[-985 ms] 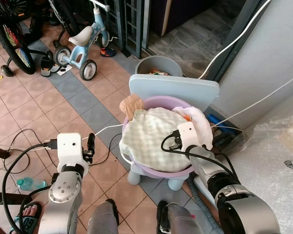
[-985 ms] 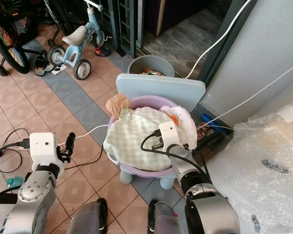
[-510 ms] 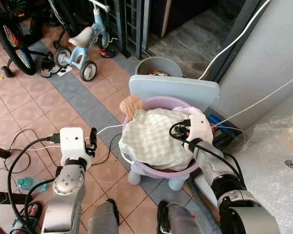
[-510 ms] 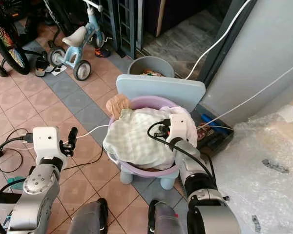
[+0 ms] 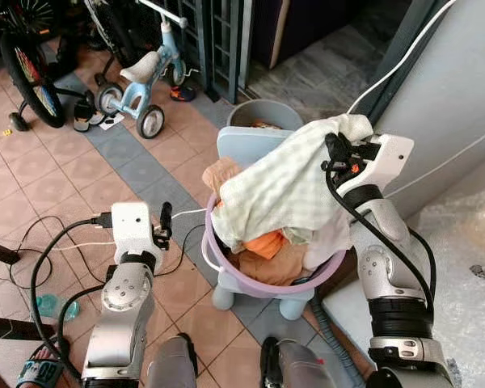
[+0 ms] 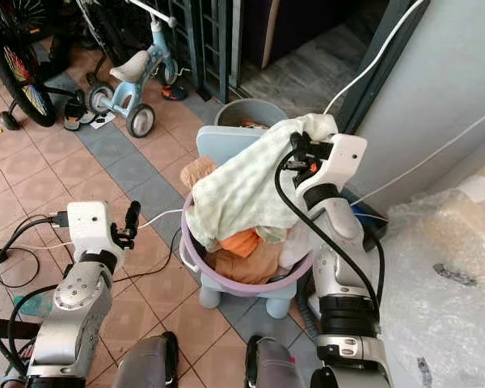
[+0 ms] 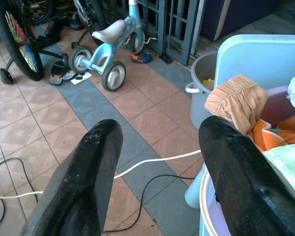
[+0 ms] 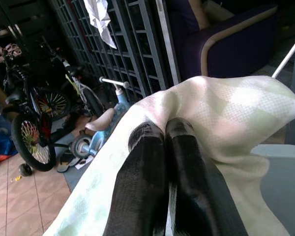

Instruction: Clothes washing

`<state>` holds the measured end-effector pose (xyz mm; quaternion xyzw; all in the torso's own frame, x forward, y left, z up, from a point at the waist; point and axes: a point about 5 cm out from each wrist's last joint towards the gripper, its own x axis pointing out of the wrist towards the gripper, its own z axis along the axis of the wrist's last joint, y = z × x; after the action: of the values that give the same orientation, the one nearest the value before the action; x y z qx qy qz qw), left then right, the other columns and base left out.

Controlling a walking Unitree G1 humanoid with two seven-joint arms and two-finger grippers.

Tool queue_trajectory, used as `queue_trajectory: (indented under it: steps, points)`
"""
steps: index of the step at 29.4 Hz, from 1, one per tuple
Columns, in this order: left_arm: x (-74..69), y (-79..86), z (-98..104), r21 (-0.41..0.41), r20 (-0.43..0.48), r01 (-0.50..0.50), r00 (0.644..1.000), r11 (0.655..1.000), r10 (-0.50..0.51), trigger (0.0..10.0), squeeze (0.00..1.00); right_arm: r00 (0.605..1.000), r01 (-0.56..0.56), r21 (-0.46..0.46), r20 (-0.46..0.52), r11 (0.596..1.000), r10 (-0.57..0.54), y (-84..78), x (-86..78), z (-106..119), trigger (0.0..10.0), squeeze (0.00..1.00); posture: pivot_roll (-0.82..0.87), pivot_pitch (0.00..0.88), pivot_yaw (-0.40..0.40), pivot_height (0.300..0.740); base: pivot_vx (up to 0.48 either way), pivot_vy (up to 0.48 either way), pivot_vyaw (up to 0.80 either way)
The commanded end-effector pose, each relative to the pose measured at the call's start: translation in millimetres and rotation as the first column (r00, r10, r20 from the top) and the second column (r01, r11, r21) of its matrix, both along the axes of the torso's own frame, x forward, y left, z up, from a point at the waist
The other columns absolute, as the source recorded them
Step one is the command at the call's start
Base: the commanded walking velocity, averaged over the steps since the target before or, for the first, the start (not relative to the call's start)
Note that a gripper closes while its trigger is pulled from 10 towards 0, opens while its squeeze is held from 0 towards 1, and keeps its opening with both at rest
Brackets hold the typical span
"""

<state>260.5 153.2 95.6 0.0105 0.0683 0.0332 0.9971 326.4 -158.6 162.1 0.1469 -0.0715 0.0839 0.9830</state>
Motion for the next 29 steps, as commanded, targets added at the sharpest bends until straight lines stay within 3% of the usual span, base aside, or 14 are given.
queue_trajectory:
  steps: [1, 19, 20, 21, 22, 29]
  points:
    - [-1.2, -0.3, -4.7, 0.005, -0.015, -0.005, 1.000, 1.000, 0.005, 10.0, 0.00, 1.000, 0.015, -0.001, 0.009, 1.000, -0.015, -2.6, -3.0, 4.4, 0.0, 0.00, 0.07, 0.100, -0.015, 0.740, -0.259, 0.000, 0.00]
    - [-0.8, -0.5, -9.8, -0.004, -0.025, -0.005, 1.000, 1.000, 0.005, 10.0, 0.00, 1.000, 0.018, -0.051, -0.013, 0.999, -0.018, 0.3, -7.2, 2.6, 0.0, 0.00, 0.06, 0.106, -0.018, 0.740, -0.383, 0.000, 0.00]
    - [-0.6, -0.7, -9.8, -0.004, -0.024, -0.003, 1.000, 1.000, 0.003, 10.0, 0.00, 1.000, 0.016, -0.055, -0.013, 0.998, -0.017, 0.5, -7.4, 2.8, 2.1, 0.00, 0.06, 0.106, -0.019, 0.740, 0.000, 0.000, 0.00]
    - [-0.4, -0.7, -9.8, -0.003, -0.024, -0.002, 1.000, 1.000, 0.002, 10.0, 0.00, 1.000, 0.015, -0.057, -0.013, 0.998, -0.016, 0.7, -7.5, 2.9, 2.1, 0.00, 0.06, 0.107, -0.019, 0.740, 0.000, 0.000, 0.00]
    - [-0.3, -0.8, -9.8, -0.003, -0.024, -0.001, 1.000, 1.000, 0.001, 10.0, 0.00, 1.000, 0.015, -0.060, -0.013, 0.998, -0.016, 0.9, -7.5, 2.8, 10.0, 0.00, 0.06, 0.107, -0.019, 0.740, 0.000, 0.000, 0.00]
    - [-0.1, 0.0, -8.9, -0.018, -0.010, 0.009, 1.000, 1.000, -0.010, 10.0, 0.00, 0.999, 0.032, -0.110, -0.002, 0.993, -0.032, 0.8, -7.5, 4.2, 10.0, 0.00, 0.06, 0.110, -0.019, 0.740, 0.000, 0.000, -0.35]
